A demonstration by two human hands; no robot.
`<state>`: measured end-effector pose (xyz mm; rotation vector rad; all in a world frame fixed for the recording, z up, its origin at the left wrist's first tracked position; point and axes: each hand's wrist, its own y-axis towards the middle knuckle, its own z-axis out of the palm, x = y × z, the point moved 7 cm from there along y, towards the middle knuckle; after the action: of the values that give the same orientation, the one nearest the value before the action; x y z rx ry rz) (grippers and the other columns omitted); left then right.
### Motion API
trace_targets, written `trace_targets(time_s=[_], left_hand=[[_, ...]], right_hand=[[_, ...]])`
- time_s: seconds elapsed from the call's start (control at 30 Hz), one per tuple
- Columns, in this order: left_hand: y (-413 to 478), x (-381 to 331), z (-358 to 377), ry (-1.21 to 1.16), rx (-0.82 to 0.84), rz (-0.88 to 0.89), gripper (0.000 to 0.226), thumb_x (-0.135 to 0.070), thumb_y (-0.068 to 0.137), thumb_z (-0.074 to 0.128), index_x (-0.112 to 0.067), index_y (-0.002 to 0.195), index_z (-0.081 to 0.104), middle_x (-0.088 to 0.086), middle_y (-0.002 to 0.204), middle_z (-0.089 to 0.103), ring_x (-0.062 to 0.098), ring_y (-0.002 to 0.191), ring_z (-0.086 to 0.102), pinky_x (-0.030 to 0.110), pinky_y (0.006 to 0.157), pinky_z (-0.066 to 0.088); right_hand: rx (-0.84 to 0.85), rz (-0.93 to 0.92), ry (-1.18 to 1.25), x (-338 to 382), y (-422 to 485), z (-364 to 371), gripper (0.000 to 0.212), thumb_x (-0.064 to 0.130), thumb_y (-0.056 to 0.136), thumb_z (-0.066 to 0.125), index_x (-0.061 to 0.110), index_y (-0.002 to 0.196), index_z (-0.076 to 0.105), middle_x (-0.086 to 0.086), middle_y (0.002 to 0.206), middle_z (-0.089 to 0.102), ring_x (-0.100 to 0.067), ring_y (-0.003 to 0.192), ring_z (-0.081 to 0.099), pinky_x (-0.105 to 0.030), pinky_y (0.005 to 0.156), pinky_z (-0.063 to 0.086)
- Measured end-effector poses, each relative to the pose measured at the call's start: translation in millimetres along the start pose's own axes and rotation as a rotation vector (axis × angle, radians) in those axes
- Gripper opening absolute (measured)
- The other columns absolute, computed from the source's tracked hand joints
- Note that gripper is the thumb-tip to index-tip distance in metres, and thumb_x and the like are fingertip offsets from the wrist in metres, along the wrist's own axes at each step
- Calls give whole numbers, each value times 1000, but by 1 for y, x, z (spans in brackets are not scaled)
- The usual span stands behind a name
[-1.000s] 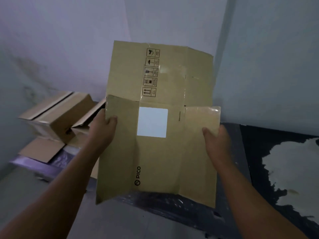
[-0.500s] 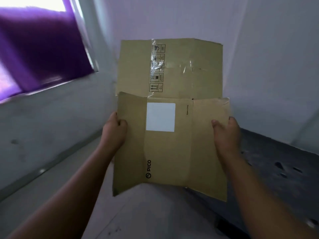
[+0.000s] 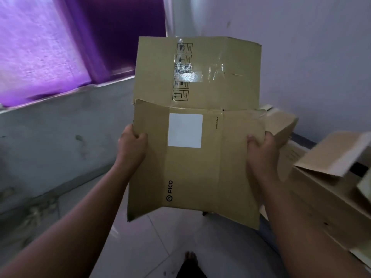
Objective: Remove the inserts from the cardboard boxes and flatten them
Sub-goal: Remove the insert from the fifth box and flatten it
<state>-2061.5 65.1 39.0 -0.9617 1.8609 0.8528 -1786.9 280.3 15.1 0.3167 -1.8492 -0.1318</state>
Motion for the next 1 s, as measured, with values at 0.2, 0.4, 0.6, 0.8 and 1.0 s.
trace_targets(time_s=[0.2, 0.4, 0.6, 0.8, 1.0], left_hand=[[160, 43, 7, 75, 18, -51, 12, -12, 90, 46, -17, 93, 57, 6, 85, 63, 24, 75, 61, 36, 61, 53], [310, 90, 10, 152, 57, -136, 21, -18, 87, 50, 0, 94, 61, 26, 92, 66, 41, 77, 64, 55, 72, 55], [467, 147, 59, 211, 205, -119, 19, -16, 92, 44, -8, 97, 61, 18, 89, 66, 39, 83, 64, 53, 75, 56], [594, 216, 163, 319, 485, -70, 18, -11, 93, 42, -11, 105, 57, 14, 94, 64, 32, 84, 61, 37, 68, 51], [646, 273, 289, 468, 707, -16, 23, -12, 93, 41, -7, 108, 58, 11, 97, 61, 32, 89, 59, 37, 77, 48]], right_hand=[[13, 59, -33, -6, 92, 152, 27, 26, 95, 54, 3, 109, 57, -8, 98, 62, -27, 93, 58, -27, 72, 35], [36, 164, -77, -7, 167, 280, 27, 28, 96, 51, 8, 113, 56, -7, 104, 61, -23, 94, 56, -27, 76, 36], [-40, 241, -90, -39, 221, 401, 23, 24, 96, 50, 6, 108, 57, -5, 96, 59, -20, 85, 53, -27, 72, 36], [-214, 452, -137, -115, 250, 483, 27, 23, 96, 48, 3, 113, 56, -7, 100, 60, -22, 90, 56, -27, 74, 37], [-359, 668, -190, -206, 265, 507, 23, 20, 97, 50, 2, 107, 59, -9, 96, 60, -20, 86, 53, -25, 71, 34]])
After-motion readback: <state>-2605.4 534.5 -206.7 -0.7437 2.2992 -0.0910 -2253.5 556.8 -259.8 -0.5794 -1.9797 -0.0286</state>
